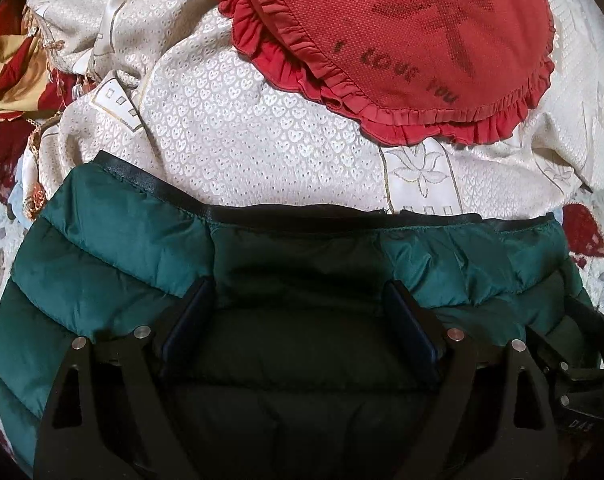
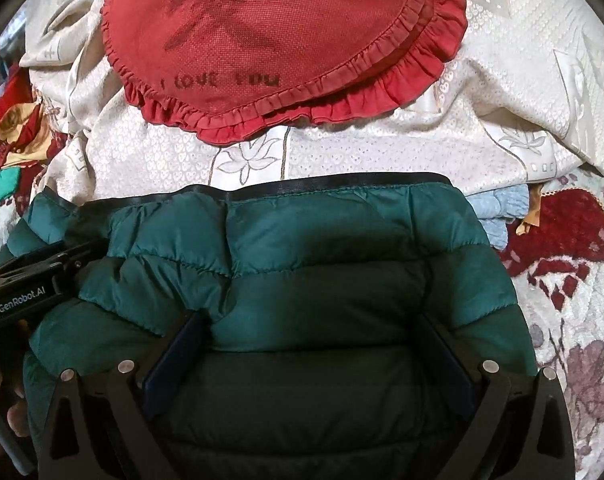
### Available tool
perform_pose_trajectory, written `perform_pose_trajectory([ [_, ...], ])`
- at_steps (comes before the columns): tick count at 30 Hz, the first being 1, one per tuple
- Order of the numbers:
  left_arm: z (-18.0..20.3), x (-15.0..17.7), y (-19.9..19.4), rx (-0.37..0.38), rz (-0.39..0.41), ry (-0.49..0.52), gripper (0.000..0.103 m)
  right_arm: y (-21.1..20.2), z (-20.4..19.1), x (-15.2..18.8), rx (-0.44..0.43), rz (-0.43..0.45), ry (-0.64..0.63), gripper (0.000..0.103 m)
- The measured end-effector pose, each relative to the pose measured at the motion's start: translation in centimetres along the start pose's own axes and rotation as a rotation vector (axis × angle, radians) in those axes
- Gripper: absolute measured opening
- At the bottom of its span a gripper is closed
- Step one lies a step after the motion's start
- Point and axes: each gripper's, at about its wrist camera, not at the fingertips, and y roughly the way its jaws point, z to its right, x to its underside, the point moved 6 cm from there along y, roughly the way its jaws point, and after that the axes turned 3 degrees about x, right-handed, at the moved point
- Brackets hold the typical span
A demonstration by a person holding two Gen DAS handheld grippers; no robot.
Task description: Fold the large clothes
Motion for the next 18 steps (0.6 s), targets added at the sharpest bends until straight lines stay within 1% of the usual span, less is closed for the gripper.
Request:
perform_pose_trajectory([
  [5,0.0,0.0,0.0,0.000,0.000,-0.001,0.087,-0.1,0.0,0.0,0.002,0.003,0.002,0.103],
  [8,0.1,0.0,-0.2,-0.007,-0.017,0.007,0.087,-0.3,0.1,0.0,-0.001,-0.002,0.000,0.103],
  [10,0.0,-0.1,-1.3,-0.001,-0.013,-0.016,0.087,-1.0,0.1,0.0,-0.002,0.007,0.002,0.102],
  [12,-0.1,0.0,-3.6,0.005,0.023,-0.037,0.087,-2.9,-0.2,0.0,-0.023,0.044,0.013,0.102],
  [13,0.1,0.1,-4.7,0.008,0.046,-0.024,0.087,-3.8,-0.6,0.1,-0.041,0.067,0.010,0.102],
  [14,0.1,0.5,-5.4,-0.006,0.061,-0.009,0.087,-4.9,-1.2,0.2,-0.064,0.093,-0.002,0.102],
  [15,0.0,0.9,-5.5,-0.021,0.060,-0.002,0.087,-5.4,-1.5,0.3,-0.072,0.104,-0.013,0.102],
  [16,0.0,1.6,-5.0,-0.037,0.039,0.008,0.087,-5.9,-2.0,0.6,-0.082,0.109,-0.029,0.102],
  [17,0.0,2.2,-4.2,-0.052,0.015,0.020,0.087,-5.7,-2.4,1.1,-0.092,0.090,-0.037,0.102],
  [18,0.0,2.5,-3.9,-0.066,0.014,0.033,0.088,-4.8,-2.6,1.7,-0.099,0.049,-0.044,0.103],
])
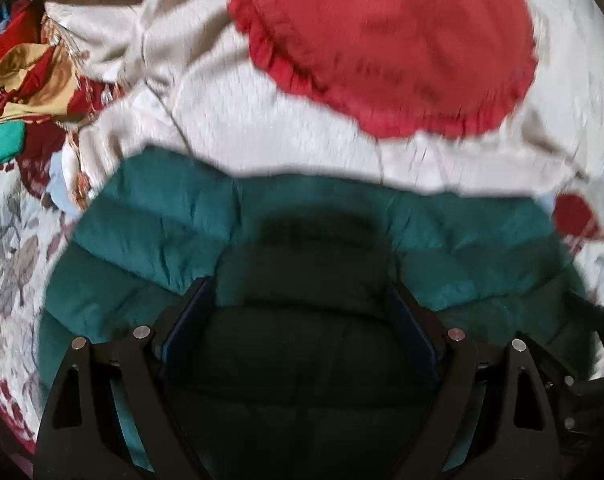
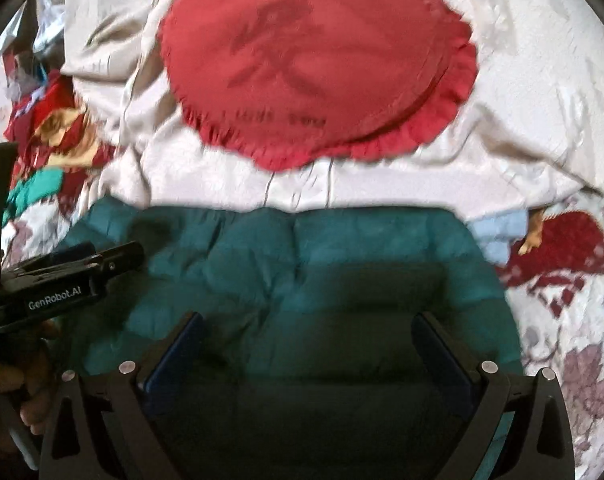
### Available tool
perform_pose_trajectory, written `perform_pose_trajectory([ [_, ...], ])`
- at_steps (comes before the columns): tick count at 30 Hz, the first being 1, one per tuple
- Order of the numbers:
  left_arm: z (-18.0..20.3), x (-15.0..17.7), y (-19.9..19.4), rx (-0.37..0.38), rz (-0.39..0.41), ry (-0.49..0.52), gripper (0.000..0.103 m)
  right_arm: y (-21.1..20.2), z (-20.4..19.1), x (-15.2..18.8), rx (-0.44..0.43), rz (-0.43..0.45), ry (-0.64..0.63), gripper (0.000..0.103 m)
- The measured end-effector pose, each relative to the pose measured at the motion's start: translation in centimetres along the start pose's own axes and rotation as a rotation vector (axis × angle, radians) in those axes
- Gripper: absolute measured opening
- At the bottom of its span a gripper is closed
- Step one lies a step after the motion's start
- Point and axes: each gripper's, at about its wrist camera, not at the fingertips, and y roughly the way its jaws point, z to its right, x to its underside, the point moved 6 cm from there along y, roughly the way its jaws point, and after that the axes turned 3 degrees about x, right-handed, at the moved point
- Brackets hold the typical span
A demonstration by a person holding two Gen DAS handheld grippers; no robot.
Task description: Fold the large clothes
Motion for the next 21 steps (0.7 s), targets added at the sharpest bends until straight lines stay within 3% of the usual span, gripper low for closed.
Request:
perform_pose_trajectory([
  [2,0.2,0.0,0.2,-0.026,0.016,0.023,0.089,1.7,0.1,0.9,-0.011,-0.045,-0.005,0.103],
  [11,0.2,-0.4,0.4,-0.045,0.006,0.030,0.092,1.9,0.0,1.2,-0.005,-0.016,-0.034,0.103],
  [15,-0.8,-1.2,-1.1,0.079,-0.007,-0.006,0.092,1.8,0.0,1.2,-0.008,-0.003,-0.055,0.103],
  [17,-3.4,-2.1,-3.1,0.171,0.031,-0.059,0.092,1.7,0.1,1.1,-0.024,-0.029,-0.078,0.103],
  [19,-7.0,-2.7,-4.7,0.166,0.084,-0.114,0.092,0.7,1.4,-0.1,-0.036,-0.030,-0.090,0.103],
  [21,-12.3,-2.4,-5.0,0.168,0.097,-0.196,0.092,-0.7,3.5,-1.3,-0.004,0.040,-0.068,0.103],
])
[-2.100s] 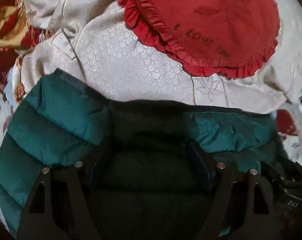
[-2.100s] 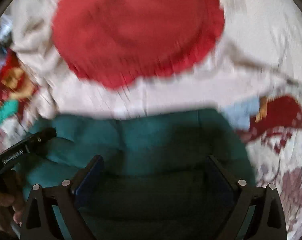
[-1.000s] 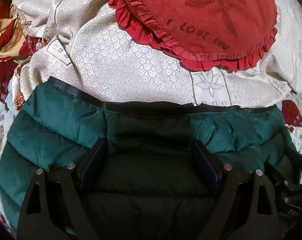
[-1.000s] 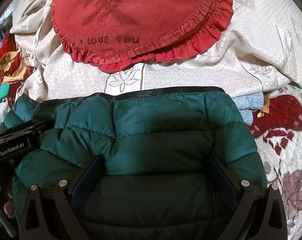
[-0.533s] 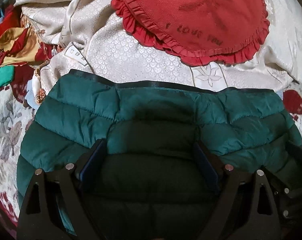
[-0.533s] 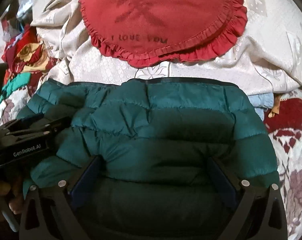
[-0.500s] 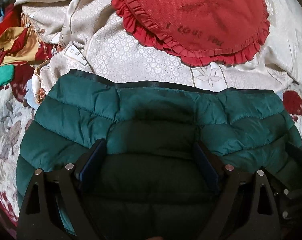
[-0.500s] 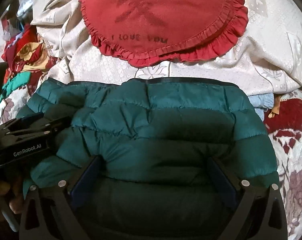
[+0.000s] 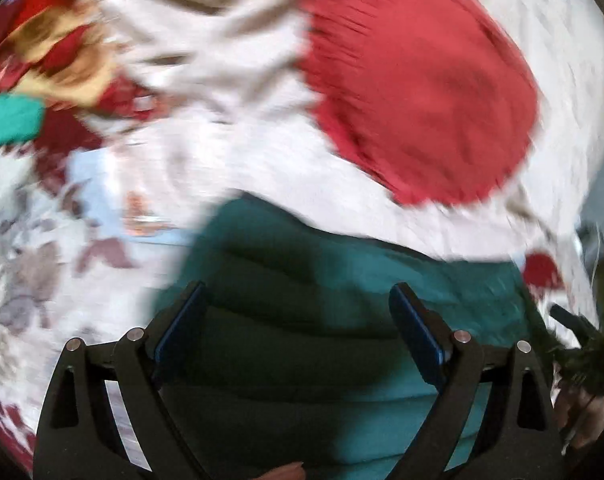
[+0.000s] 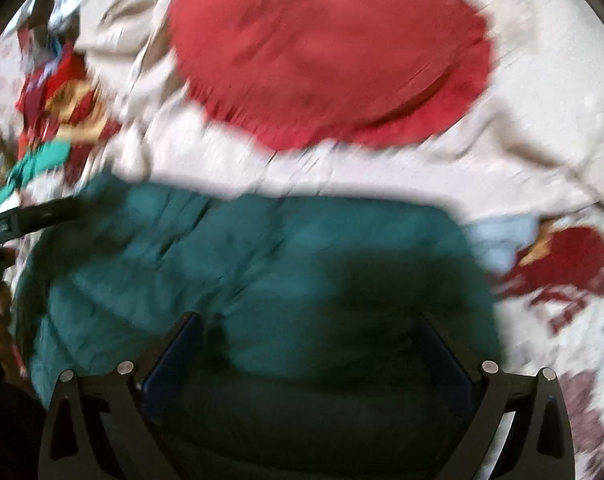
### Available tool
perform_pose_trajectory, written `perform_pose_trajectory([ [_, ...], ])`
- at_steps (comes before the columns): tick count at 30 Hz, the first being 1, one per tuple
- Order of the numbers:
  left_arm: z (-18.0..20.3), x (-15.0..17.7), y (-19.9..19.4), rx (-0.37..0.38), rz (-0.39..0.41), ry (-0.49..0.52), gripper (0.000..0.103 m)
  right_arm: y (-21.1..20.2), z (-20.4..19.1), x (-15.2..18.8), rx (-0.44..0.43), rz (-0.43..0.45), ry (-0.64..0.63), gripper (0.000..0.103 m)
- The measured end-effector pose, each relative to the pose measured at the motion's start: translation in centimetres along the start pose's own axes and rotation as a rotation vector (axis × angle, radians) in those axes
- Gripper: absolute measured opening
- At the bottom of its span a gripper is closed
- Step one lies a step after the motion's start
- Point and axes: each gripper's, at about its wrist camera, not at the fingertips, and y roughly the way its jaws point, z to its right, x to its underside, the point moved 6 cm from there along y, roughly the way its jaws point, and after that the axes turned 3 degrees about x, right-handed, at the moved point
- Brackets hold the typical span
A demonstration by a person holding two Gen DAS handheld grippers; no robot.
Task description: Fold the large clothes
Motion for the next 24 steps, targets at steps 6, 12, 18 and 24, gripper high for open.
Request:
perform_pose_trajectory([
  [6,-6.7,2.8,3.8,0.195,-0.203,-0.114,0.093,0.3,7.5,-0.5,-0.066,-0.019,0.179,0.103],
  [12,-5.6,3.2,5.0,0.255,-0.210,-0.056,0.103,3.9,8.9,2.9,-0.050,-0.199,0.177,0.103],
  [18,-4.6,3.1,5.7,0.350,-0.201,0.040,0.101,4.7,10.5,4.6,-0.155,-0.217,0.288,0.103],
  [24,-4.4,2.9,5.5,0.328,-0.183,0.087,0.089,5.5,11.2,6.0,-0.290,-0.251,0.399,0.103],
])
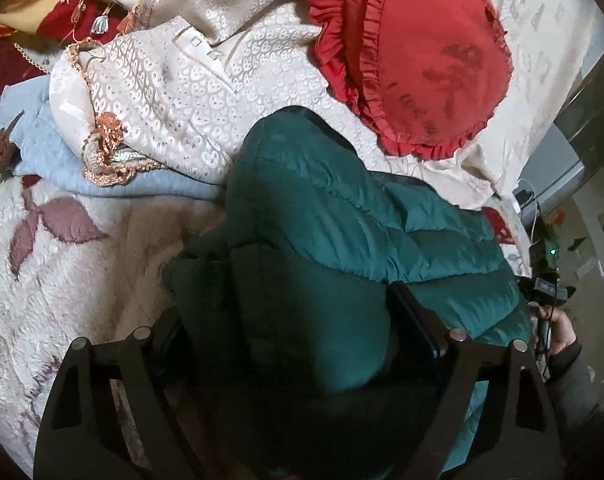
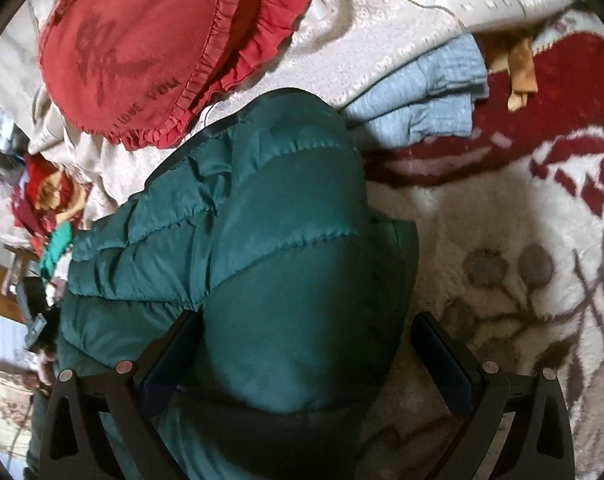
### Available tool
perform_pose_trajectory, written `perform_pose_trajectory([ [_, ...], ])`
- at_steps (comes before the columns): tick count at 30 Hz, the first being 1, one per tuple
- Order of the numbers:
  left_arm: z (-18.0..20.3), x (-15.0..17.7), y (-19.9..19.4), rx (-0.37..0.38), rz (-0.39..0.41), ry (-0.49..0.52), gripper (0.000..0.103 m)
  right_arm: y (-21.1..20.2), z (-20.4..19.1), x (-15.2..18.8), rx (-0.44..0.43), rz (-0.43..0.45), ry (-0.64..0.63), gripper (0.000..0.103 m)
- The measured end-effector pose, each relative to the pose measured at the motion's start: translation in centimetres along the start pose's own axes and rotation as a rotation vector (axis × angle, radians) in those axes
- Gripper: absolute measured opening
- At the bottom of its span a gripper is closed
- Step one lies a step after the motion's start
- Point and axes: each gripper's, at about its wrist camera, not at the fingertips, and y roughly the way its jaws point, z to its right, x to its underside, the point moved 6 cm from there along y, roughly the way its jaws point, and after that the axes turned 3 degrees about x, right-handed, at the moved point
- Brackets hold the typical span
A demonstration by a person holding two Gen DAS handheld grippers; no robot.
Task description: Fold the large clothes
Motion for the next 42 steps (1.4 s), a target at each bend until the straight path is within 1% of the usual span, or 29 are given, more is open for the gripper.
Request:
perform_pose_trajectory([
  [2,-0.5,0.3,0.7,0.006,-0.029,-0.026,0.091,-0.3,0.1,0.3,-0.019,0.008,-0.016,0.103],
  [6,-0.4,0.3,1.1,0.012,-0.014,-0.026,0.096,-1.0,0.8,0.7,-0.089,0.009,-0.038,0.103],
  [9,-0.3,0.4,1.1,0.007,-0.006,-0.017,0.097,-1.3,1.5,1.1,-0.159,0.022,-0.072,0.103],
  [12,-0.2,0.3,1.2,-0.008,-0.009,-0.015,0.098,-0.6,1.7,0.6,-0.222,0.062,-0.093,0.103],
  [13,-0.1,0.1,1.2,-0.021,-0.008,-0.010,0.099,-0.4,1.6,0.3,-0.241,0.087,-0.102,0.103],
  [15,0.3,-0.1,1.4,-0.053,-0.005,0.016,0.099,0.3,0.9,-0.1,-0.272,0.096,-0.112,0.103],
  [17,0.6,-0.3,1.3,-0.086,0.008,0.048,0.091,0.5,-0.1,-0.2,-0.295,0.098,-0.156,0.101],
  [18,0.8,-0.4,1.0,-0.092,0.016,0.065,0.077,0.6,-0.5,-0.3,-0.300,0.102,-0.166,0.096],
  [19,1.3,-0.5,0.7,-0.106,0.030,0.086,0.060,0.4,-0.6,-0.4,-0.303,0.114,-0.166,0.083],
  [21,2.2,-0.6,0.0,-0.135,0.050,0.127,0.045,0.1,-0.7,-0.7,-0.306,0.137,-0.159,0.069],
  [22,2.9,-0.5,-0.3,-0.163,0.063,0.157,0.039,-0.2,-0.9,-0.6,-0.289,0.151,-0.174,0.063],
  [23,3.6,-0.4,-0.7,-0.185,0.076,0.186,0.036,-0.7,-1.4,-0.4,-0.272,0.166,-0.201,0.059],
  [25,4.4,-0.2,-1.4,-0.204,0.102,0.209,0.031,-1.8,-2.0,-0.1,-0.247,0.195,-0.247,0.046],
  [26,4.9,-0.2,-1.9,-0.199,0.123,0.214,0.030,-2.4,-2.3,-0.1,-0.235,0.208,-0.261,0.043],
  [27,5.3,-0.3,-2.3,-0.191,0.141,0.220,0.029,-3.4,-2.7,0.0,-0.225,0.232,-0.273,0.037],
  [28,5.8,-0.3,-2.7,-0.175,0.158,0.226,0.028,-4.5,-3.0,0.1,-0.221,0.258,-0.286,0.034],
  [29,6.3,-0.4,-3.0,-0.160,0.171,0.231,0.028,-5.1,-3.4,0.1,-0.217,0.279,-0.295,0.033],
  [31,7.8,-0.7,-2.9,-0.136,0.191,0.256,0.028,-7.7,-3.8,0.3,-0.193,0.345,-0.323,0.032],
  [34,9.9,-1.5,-1.6,-0.114,0.208,0.283,0.028,-9.4,-3.0,0.0,-0.153,0.386,-0.335,0.032],
  [36,10.9,-2.1,0.2,-0.115,0.187,0.272,0.030,-9.9,-1.7,-0.5,-0.125,0.400,-0.316,0.032],
  [37,10.7,-2.3,1.5,-0.146,0.154,0.254,0.034,-9.8,-0.9,-0.9,-0.084,0.408,-0.316,0.033],
  [38,10.4,-2.4,2.5,-0.188,0.125,0.241,0.038,-9.5,0.0,-1.3,-0.069,0.405,-0.302,0.036],
  [39,9.6,-2.4,3.8,-0.251,0.081,0.219,0.053,-8.7,1.5,-1.7,-0.065,0.376,-0.247,0.049],
  [40,8.9,-2.3,4.6,-0.294,0.046,0.197,0.067,-7.8,2.6,-2.0,-0.064,0.336,-0.192,0.068],
  [41,7.9,-2.4,5.1,-0.322,0.022,0.152,0.072,-6.3,4.0,-2.1,-0.076,0.267,-0.112,0.075],
  [42,7.4,-2.6,4.9,-0.311,0.028,0.120,0.076,-5.4,5.3,-2.0,-0.079,0.220,-0.040,0.076],
])
